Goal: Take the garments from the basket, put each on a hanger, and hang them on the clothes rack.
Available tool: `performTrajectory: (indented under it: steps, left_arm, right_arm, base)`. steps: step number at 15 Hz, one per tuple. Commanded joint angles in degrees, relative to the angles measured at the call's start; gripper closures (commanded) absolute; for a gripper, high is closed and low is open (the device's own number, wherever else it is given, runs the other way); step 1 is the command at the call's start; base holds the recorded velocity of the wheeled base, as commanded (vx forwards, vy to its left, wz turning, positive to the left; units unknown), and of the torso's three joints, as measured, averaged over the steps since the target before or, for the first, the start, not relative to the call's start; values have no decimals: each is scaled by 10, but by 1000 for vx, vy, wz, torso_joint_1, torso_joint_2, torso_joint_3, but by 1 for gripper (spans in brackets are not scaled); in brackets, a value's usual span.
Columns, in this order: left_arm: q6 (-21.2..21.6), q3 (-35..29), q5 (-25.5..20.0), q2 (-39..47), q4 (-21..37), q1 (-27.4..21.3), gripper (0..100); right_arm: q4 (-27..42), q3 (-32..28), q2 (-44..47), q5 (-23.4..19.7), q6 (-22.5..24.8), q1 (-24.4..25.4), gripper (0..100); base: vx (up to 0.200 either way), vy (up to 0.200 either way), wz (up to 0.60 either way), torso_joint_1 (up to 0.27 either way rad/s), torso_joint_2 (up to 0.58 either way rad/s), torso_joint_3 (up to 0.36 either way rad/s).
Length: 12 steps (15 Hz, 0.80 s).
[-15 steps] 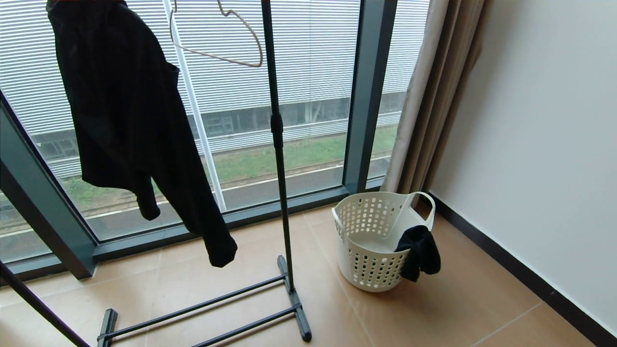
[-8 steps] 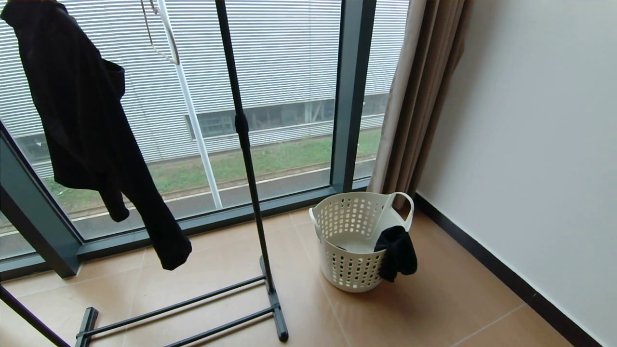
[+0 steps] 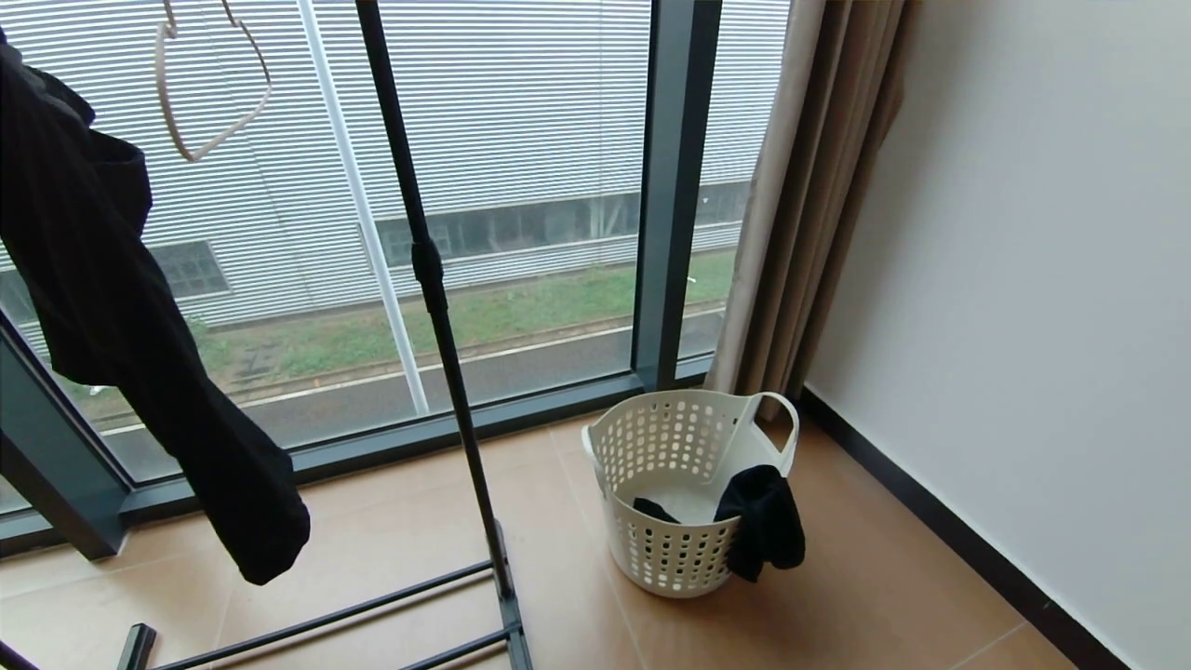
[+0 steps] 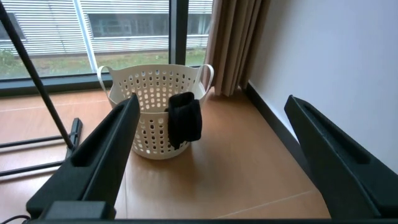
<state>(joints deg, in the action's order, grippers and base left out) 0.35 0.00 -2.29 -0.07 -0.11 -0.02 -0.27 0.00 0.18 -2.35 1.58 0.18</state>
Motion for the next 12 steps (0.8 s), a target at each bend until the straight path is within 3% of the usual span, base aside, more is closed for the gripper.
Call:
performTrajectory:
  steps: [1,3,6,12]
  left_arm:
    - [0,0,0,1,0,0,0]
    - [0,0,0,1,-1,0,0]
    - [0,0,0,1,-1,1,0]
    - [-2,0,1,1,-1,1,0]
  right_arm:
    - [0,0,0,-1,1,0,0]
    - [0,0,0,0,1,0,0]
    - [0,0,0,-1,1,0,0]
    - [0,0,0,0,0,0,0]
  base:
    - [0,-200,0,-2,-2,2]
    - [0,-200,0,7,2,2]
    - [0,0,-600,9,5,-2]
    - [0,0,0,0,0,0]
